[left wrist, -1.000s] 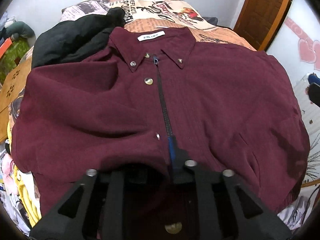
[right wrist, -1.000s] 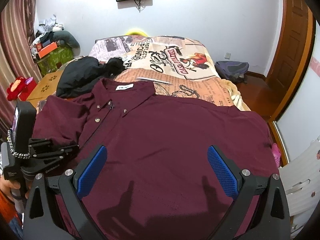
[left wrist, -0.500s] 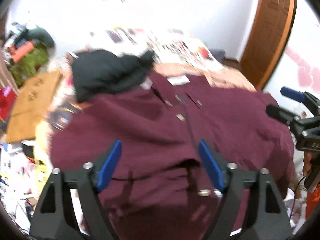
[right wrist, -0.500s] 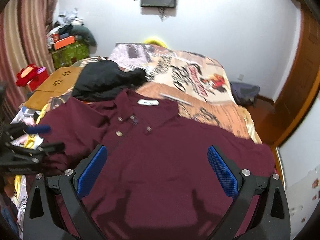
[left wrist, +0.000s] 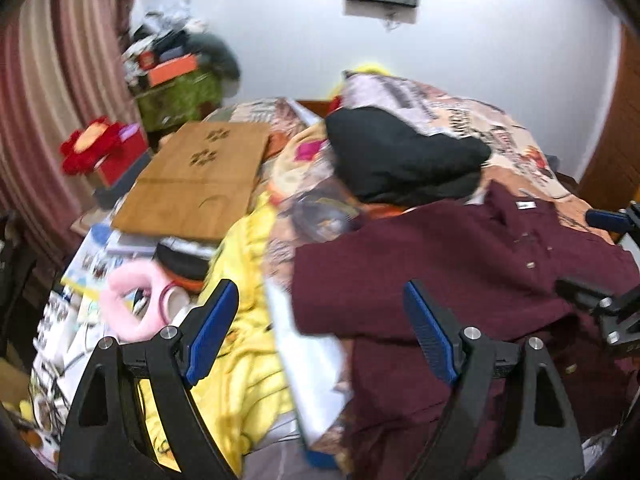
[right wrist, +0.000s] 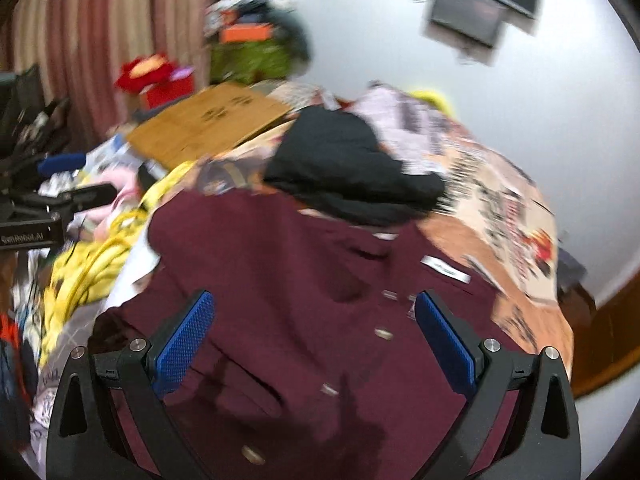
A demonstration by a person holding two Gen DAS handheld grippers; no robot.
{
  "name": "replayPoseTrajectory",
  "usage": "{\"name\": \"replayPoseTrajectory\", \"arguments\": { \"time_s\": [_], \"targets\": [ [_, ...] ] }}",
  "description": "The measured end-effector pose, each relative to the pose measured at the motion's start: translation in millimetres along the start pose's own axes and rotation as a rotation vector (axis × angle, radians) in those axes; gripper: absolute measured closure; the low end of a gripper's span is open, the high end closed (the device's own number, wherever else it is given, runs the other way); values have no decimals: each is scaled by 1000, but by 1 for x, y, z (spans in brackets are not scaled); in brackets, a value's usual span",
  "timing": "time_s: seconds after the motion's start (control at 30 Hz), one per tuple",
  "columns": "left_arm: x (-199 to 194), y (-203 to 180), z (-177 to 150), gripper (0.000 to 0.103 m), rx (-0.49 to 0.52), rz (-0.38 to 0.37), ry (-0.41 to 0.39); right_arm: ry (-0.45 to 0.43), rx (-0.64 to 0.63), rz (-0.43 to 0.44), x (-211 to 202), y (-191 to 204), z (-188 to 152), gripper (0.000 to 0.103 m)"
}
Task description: Fold large clothes
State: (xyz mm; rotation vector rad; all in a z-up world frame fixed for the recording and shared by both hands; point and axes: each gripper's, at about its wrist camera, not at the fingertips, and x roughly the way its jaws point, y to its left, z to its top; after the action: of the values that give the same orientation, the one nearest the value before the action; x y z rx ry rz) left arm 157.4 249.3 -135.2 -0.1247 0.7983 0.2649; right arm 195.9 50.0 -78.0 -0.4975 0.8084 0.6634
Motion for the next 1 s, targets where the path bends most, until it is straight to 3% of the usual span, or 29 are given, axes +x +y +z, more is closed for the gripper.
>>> {"name": "replayPoseTrajectory", "arguments": {
  "time_s": [0.13, 0.33, 0.4, 0.53, 0.6, 0.67, 0.73, 1.0],
  "targets": [
    [12, 23, -18, 19, -50, 14, 43, 103, -93, 72, 40, 39, 8, 4],
    [28, 34, -36, 19, -68, 31, 94, 258, -226, 89, 96, 80, 4, 5],
    [33, 36, -41, 19, -66, 27, 106, 298, -262, 73, 110, 88, 0, 10],
    [43, 35, -49, 19, -56, 26, 129, 342, -296, 54, 125, 91, -9, 29],
    [49, 33, -53, 19, -58, 15, 149, 331, -274, 60, 124, 87, -10, 49],
    [55, 29, -57, 19, -63, 0, 170, 323, -239, 84, 121, 77, -8, 79],
    [61, 24, -62, 19, -62, -14, 199, 287, -179, 101, 112, 67, -5, 93],
    [85, -17, -79, 19, 59, -15, 284, 36, 77, 121, 18, -8, 11, 97]
  ]
}}
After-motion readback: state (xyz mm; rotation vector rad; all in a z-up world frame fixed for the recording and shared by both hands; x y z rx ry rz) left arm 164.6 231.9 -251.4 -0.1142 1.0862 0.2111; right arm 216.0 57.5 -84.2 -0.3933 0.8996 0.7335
